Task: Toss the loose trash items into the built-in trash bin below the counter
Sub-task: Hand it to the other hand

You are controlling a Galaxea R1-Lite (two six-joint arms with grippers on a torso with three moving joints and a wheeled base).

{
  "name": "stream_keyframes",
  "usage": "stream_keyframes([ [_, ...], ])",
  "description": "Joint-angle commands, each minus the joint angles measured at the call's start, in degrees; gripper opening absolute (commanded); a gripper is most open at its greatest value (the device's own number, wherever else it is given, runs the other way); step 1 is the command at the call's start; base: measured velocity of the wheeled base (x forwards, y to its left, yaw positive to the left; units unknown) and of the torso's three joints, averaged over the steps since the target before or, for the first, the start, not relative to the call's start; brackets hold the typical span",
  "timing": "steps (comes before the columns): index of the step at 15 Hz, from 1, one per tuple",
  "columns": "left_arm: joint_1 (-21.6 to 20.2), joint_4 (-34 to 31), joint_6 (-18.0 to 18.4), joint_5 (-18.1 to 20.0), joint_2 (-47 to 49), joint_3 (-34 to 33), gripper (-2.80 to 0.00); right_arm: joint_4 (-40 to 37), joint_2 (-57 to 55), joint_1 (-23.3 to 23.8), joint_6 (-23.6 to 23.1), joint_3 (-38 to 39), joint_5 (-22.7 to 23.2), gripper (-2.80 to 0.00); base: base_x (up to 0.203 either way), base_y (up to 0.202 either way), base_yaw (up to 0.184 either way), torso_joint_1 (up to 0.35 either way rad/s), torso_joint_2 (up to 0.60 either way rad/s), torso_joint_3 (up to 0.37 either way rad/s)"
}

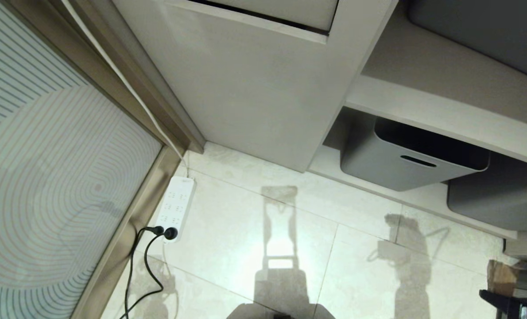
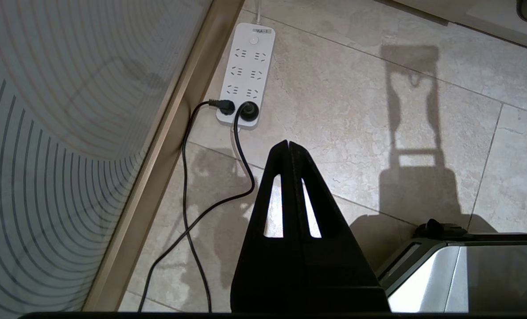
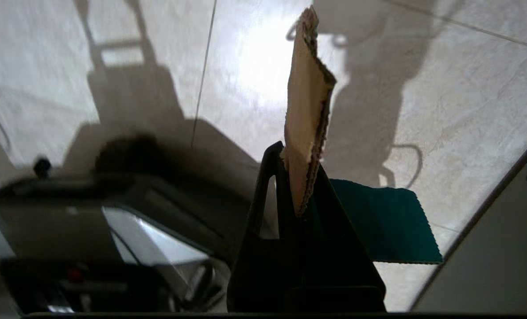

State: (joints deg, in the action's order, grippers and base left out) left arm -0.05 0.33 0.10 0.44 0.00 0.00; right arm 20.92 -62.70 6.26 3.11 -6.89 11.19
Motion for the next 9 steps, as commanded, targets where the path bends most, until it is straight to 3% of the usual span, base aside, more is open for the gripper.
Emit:
stream_keyframes([
  [1, -0.04, 0.03, -0.01, 0.00, 0.09, -0.09, -2.80, -0.07, 3.76, -7.97, -0.46, 3.63, -3.55, -2.80, 0.000, 0.000, 0.000, 0.000, 0.00, 0.000],
  [3, -0.04, 0.03, -0.01, 0.00, 0.09, -0.10, -2.80, -5.95, 10.81, -16.15, -0.76, 5.53, -8.62, -2.80, 0.000, 0.000, 0.000, 0.000, 0.00, 0.000],
  [6, -0.04, 0.03, -0.19, 0.00, 0.09, -0.09, -2.80, -17.55, 28.18, -18.21, -2.20, 5.74, -11.21, -2.80, 0.000, 0.000, 0.000, 0.000, 0.00, 0.000],
  [9, -0.04, 0.03, -0.54, -0.08, 0.09, -0.09, -2.80, -21.23, 44.00, -18.87, -4.38, 5.95, -12.05, -2.80, 0.000, 0.000, 0.000, 0.000, 0.00, 0.000],
])
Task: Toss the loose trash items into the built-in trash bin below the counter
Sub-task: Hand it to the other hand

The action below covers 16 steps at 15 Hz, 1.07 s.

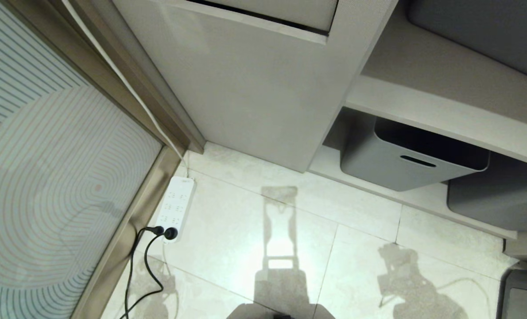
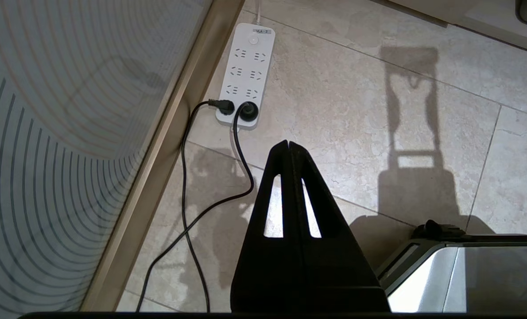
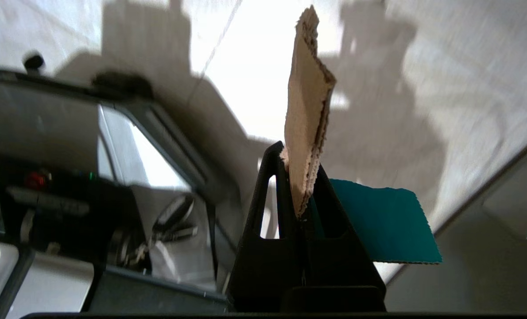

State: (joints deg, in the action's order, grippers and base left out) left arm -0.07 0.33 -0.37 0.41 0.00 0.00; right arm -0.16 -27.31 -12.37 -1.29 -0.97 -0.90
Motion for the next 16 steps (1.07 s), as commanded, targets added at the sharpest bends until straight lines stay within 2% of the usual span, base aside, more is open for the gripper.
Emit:
stream_keyframes([
  [1, -0.01, 0.02, -0.59, 0.03, 0.09, -0.09, -2.80, 0.27, 11.21, -0.34, -0.21, 0.39, -0.16, -2.80, 0.000, 0.000, 0.000, 0.000, 0.00, 0.000],
  [5, -0.01, 0.11, -0.69, -0.06, 0.09, -0.09, -2.80, 0.15, 11.58, -0.23, -0.27, 1.14, -0.60, -2.80, 0.000, 0.000, 0.000, 0.000, 0.00, 0.000],
  [8, -0.01, 0.11, -0.69, -0.06, 0.09, -0.09, -2.80, -0.01, 10.95, 5.30, -0.87, 0.97, -0.60, -2.80, 0.000, 0.000, 0.000, 0.000, 0.00, 0.000],
  [12, -0.01, 0.11, -0.69, 0.00, 0.09, -0.09, -2.80, 0.07, 11.40, 5.71, -1.07, 1.14, -0.42, -2.80, 0.000, 0.000, 0.000, 0.000, 0.00, 0.000],
  [16, -0.01, 0.11, -0.34, 0.12, 0.09, -0.09, -2.80, 0.07, 12.48, 9.94, -1.65, 1.05, -0.51, -2.80, 0.000, 0.000, 0.000, 0.000, 0.00, 0.000],
])
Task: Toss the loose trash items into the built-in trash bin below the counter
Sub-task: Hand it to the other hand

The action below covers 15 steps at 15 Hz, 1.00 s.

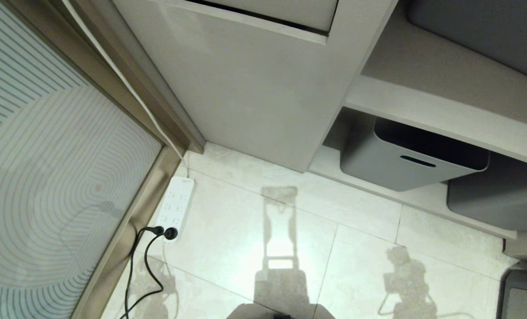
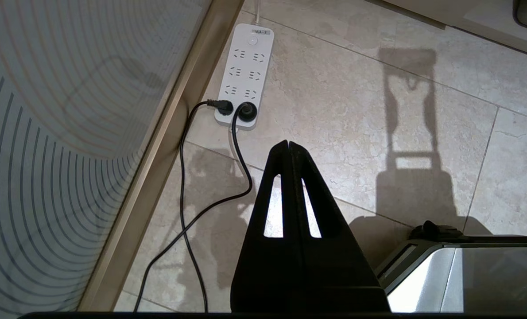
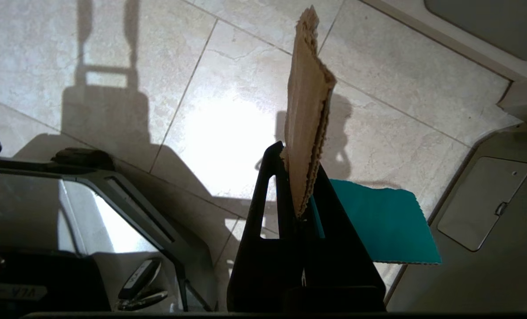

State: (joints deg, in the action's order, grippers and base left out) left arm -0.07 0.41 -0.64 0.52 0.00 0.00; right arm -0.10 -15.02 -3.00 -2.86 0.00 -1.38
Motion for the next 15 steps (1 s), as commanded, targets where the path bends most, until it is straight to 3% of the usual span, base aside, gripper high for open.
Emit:
stream_keyframes([
  [1, -0.01, 0.02, 0.02, 0.00, 0.09, -0.12, -2.80, 0.01, 1.68, 0.74, -0.05, 0.09, -0.03, -2.80, 0.000, 0.000, 0.000, 0.000, 0.00, 0.000],
  [6, -0.01, 0.02, 0.20, 0.09, 0.09, -0.09, -2.80, 0.09, 14.98, 2.31, 0.66, 0.07, 0.03, -2.80, 0.000, 0.000, 0.000, 0.000, 0.00, 0.000],
  [15, -0.01, -0.06, 0.11, -0.06, 0.09, -0.15, -2.80, 0.19, 14.93, 2.56, 3.07, 0.09, -0.12, -2.80, 0.000, 0.000, 0.000, 0.000, 0.00, 0.000],
])
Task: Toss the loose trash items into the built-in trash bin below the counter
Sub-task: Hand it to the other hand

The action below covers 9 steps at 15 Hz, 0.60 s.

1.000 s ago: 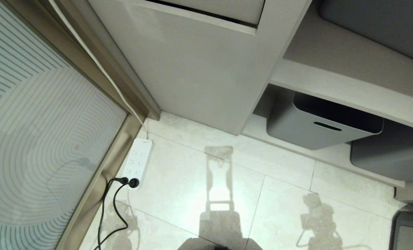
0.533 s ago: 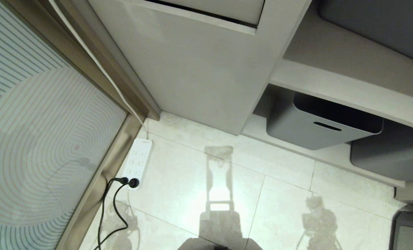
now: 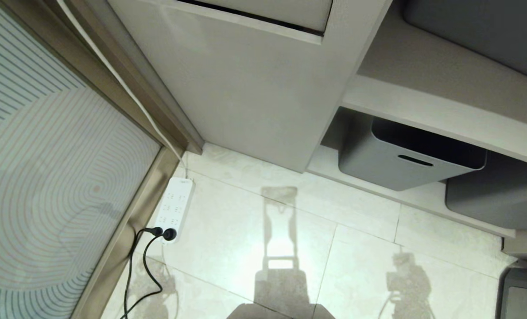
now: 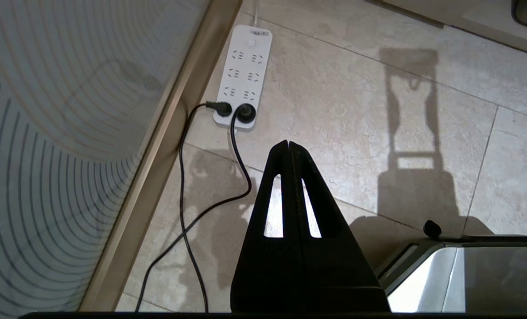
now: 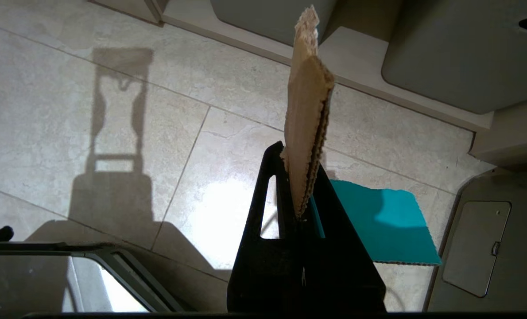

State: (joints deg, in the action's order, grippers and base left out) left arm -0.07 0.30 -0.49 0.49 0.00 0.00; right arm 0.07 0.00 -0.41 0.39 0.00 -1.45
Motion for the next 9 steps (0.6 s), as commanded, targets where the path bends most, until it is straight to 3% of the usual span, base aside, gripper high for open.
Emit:
stream_keyframes([
  [1, -0.01, 0.13, -0.04, 0.04, 0.09, -0.09, -2.80, 0.10, -0.09, -0.02, 0.48, 0.09, -0.04, -2.80, 0.000, 0.000, 0.000, 0.000, 0.00, 0.000],
  [9, -0.01, 0.13, -0.21, 0.04, 0.09, -0.09, -2.80, 0.19, -0.09, -0.02, 1.55, 0.09, -0.22, -2.80, 0.000, 0.007, -0.140, 0.002, 0.00, 0.004],
])
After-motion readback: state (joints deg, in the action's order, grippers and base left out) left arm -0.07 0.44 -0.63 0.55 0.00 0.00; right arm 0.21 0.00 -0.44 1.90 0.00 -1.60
